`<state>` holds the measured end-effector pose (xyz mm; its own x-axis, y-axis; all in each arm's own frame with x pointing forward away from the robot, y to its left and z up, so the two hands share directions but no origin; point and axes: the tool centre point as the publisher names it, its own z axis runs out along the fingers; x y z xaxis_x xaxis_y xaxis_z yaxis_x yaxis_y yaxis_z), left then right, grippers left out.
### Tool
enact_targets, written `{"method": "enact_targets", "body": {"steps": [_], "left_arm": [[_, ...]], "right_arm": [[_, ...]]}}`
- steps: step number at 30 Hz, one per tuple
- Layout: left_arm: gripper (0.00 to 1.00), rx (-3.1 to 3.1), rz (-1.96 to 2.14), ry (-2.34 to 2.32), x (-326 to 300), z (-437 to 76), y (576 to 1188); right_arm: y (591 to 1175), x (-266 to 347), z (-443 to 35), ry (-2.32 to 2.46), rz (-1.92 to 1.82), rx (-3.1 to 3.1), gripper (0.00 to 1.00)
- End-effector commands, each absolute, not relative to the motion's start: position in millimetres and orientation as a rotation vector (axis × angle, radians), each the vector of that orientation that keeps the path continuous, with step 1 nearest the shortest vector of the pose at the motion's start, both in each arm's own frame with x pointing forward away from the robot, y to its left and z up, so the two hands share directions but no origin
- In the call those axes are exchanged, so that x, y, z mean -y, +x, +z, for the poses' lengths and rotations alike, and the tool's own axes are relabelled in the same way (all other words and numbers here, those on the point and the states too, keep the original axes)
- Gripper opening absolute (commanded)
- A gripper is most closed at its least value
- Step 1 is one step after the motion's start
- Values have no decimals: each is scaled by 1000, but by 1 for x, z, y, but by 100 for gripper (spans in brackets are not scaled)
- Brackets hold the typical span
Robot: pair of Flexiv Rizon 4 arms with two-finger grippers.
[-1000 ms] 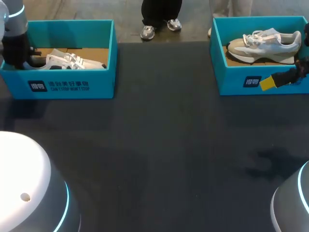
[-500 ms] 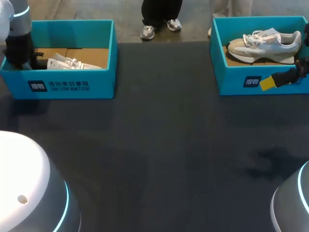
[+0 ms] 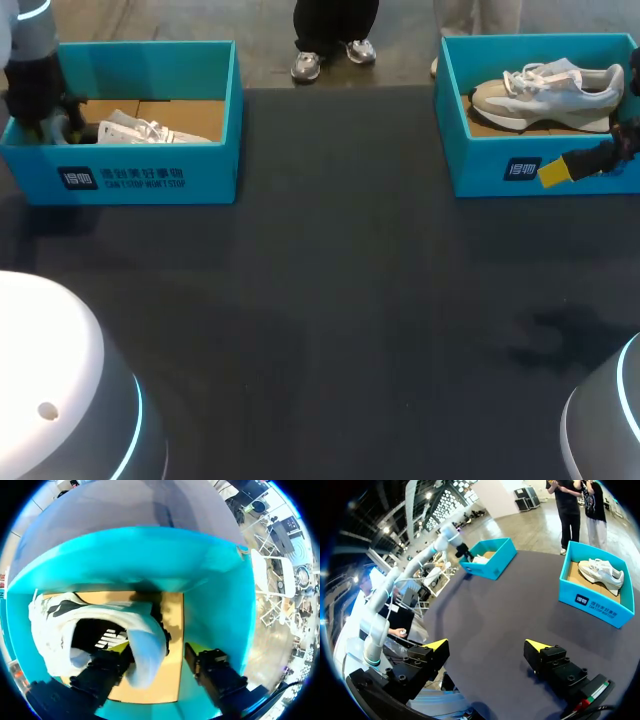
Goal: Take the shoe out of the shoebox, open the shoe tongue, remove and reinsert the insole, then place the shoe into the shoebox
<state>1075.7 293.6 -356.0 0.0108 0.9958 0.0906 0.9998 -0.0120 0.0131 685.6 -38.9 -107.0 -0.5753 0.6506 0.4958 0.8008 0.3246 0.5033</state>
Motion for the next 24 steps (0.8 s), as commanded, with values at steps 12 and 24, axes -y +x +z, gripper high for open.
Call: {"method": "enact_targets", "body": {"steps": [12,24], "left_arm": [[100,2194,-119,-2205,-277,-299,1071],[100,2249,-138,-2205,-271,-258,1069]], "right_arm": [[688,38,-107,-1326,-1081,2384,100],[688,38,-107,-1326,-1081,2384,100]]}}
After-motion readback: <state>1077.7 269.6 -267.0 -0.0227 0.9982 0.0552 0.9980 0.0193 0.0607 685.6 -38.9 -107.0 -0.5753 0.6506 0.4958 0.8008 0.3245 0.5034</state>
